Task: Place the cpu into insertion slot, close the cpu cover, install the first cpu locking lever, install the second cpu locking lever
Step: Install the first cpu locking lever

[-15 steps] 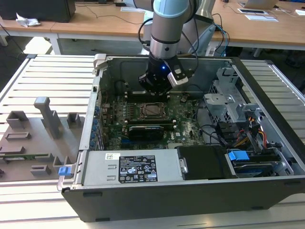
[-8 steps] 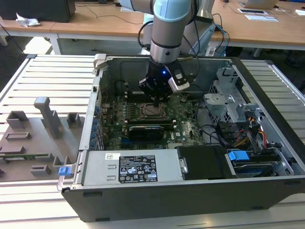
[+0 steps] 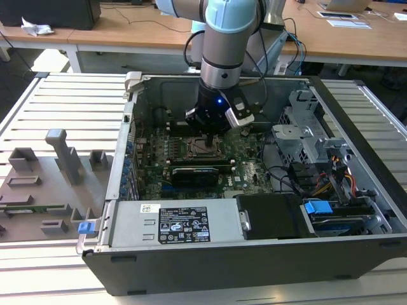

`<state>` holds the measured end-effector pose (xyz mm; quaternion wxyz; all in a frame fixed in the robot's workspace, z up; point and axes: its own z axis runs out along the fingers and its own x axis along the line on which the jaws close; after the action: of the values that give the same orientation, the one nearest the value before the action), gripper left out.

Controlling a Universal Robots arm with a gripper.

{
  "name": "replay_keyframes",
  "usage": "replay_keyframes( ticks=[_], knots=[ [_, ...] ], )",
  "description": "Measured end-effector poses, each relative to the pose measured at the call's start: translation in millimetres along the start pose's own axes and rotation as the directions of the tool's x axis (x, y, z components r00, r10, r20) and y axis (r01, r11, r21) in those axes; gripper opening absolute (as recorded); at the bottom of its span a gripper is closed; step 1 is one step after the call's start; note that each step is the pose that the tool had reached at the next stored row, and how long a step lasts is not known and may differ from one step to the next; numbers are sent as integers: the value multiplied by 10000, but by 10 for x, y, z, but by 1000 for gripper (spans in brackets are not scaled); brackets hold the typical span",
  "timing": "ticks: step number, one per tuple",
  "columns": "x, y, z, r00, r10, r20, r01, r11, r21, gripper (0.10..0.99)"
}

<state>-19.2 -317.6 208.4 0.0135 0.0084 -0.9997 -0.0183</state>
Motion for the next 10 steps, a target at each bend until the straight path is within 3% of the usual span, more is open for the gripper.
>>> replay_keyframes(
  ticks=[5,10],
  knots=[
    [7,-126,-4,10000,-1,1,1,10000,-1,106],
    [8,-123,-66,10000,-1,0,1,10000,1,106]
  ],
)
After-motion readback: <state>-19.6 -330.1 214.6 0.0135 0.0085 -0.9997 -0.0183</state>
